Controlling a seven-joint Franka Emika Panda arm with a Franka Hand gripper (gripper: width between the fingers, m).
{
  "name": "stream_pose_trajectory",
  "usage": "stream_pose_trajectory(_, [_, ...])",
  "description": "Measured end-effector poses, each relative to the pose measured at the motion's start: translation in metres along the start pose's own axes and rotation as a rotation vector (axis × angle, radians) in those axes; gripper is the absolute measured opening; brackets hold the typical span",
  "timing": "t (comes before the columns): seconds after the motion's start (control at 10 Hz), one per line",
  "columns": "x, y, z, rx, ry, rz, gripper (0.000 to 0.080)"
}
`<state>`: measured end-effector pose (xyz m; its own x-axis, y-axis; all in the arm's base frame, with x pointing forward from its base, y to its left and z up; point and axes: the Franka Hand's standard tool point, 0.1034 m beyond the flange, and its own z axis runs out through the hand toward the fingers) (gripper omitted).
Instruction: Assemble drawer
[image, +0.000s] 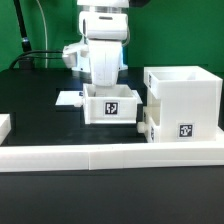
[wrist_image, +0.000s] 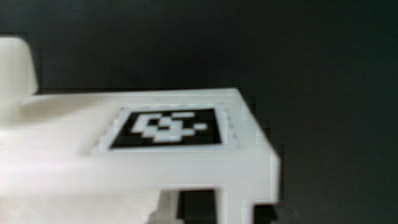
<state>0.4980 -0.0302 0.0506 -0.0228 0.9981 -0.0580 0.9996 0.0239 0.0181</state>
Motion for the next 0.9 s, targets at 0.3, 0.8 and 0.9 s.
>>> stream_pose_trajectory(0.3, [0.005, 0.012, -0.008, 0.016, -0.011, -0.004, 0.0042])
stream_pose_trajectory(0.8, [0.007, 0.017, -0.01, 0.014, -0.011, 0.008, 0.0042])
stream_pose_trajectory(0.9, [0.008, 0.017, -0.01, 0.014, -0.011, 0.01, 0.0042])
